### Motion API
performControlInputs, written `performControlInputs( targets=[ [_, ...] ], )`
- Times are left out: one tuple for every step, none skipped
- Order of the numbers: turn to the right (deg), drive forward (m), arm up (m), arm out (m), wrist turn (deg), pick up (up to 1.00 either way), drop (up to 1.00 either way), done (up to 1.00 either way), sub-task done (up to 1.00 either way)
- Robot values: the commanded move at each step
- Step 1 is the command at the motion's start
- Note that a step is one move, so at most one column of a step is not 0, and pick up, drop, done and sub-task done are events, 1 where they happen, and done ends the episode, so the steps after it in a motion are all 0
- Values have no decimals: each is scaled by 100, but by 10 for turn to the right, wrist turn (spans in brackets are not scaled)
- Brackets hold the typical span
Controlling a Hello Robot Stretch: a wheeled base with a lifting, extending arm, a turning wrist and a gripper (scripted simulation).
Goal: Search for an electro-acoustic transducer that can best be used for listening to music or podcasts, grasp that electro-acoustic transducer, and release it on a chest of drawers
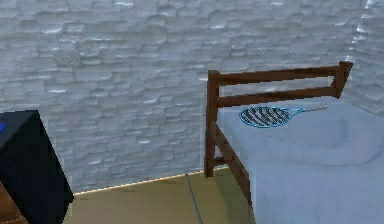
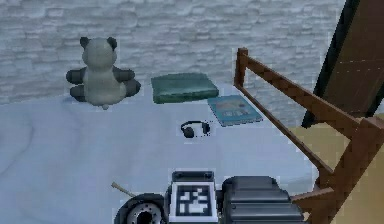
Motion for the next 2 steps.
performControlInputs(
  targets=[
    [0, 0, 0, 50, 0, 0, 0, 0, 0],
    [0, 0, 0, 0, 450, 0, 0, 0, 0]
  ],
)
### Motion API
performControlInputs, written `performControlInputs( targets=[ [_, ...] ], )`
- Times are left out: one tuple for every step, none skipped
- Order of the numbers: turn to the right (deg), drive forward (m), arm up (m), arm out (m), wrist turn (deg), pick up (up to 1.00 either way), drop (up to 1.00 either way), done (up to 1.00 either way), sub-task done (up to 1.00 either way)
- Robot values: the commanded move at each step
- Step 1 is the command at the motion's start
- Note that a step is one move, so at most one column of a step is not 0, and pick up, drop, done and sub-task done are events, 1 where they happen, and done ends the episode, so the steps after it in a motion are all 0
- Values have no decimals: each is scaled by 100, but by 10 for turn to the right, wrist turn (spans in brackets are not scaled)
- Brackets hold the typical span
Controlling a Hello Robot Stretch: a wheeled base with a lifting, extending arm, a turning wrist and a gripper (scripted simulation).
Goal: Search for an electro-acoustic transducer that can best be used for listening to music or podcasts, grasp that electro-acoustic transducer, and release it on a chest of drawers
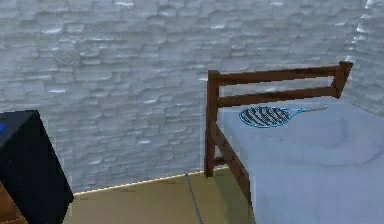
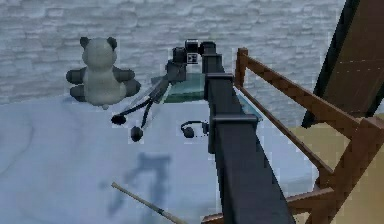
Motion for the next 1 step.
performControlInputs(
  targets=[
    [0, 0, 0, 0, 450, 0, 0, 0, 0]
  ],
)
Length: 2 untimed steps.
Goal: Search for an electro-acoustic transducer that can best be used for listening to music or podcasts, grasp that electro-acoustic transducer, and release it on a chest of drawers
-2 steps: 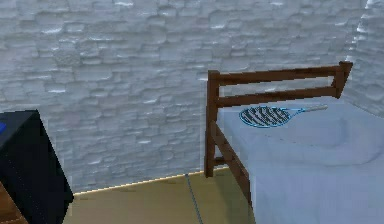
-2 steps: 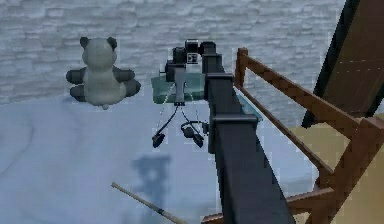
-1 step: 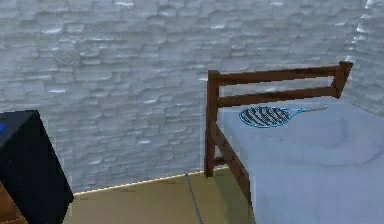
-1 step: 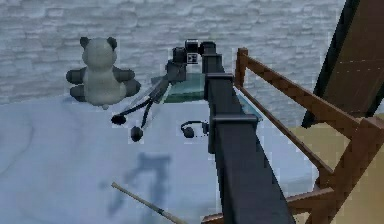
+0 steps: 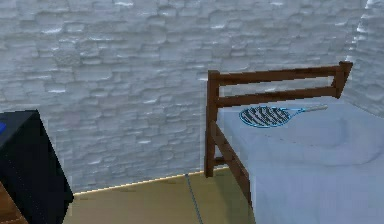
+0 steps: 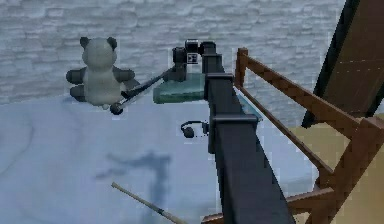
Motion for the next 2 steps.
performControlInputs(
  targets=[
    [0, 0, 0, 0, 450, 0, 0, 0, 0],
    [0, 0, 0, 0, 450, 0, 0, 0, 0]
  ],
)
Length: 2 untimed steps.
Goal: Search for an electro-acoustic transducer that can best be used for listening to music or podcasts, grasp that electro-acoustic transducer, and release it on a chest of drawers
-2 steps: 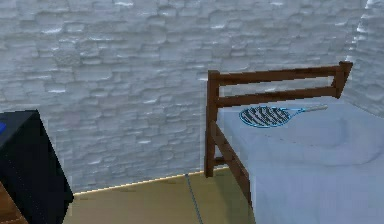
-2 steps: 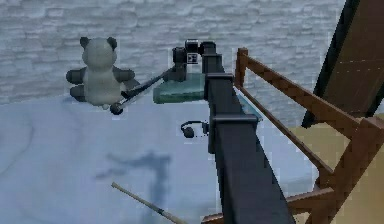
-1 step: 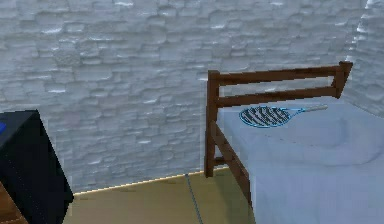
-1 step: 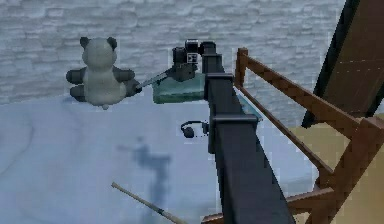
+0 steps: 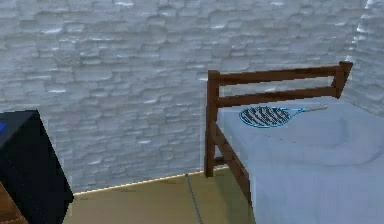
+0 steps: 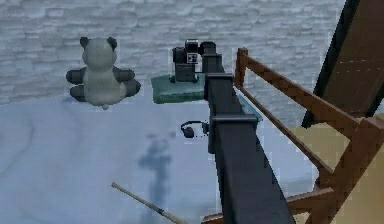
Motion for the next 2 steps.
performControlInputs(
  targets=[
    [0, 0, 0, 0, 210, 0, 0, 0, 0],
    [0, 0, -26, 0, 0, 0, 0, 0, 0]
  ],
)
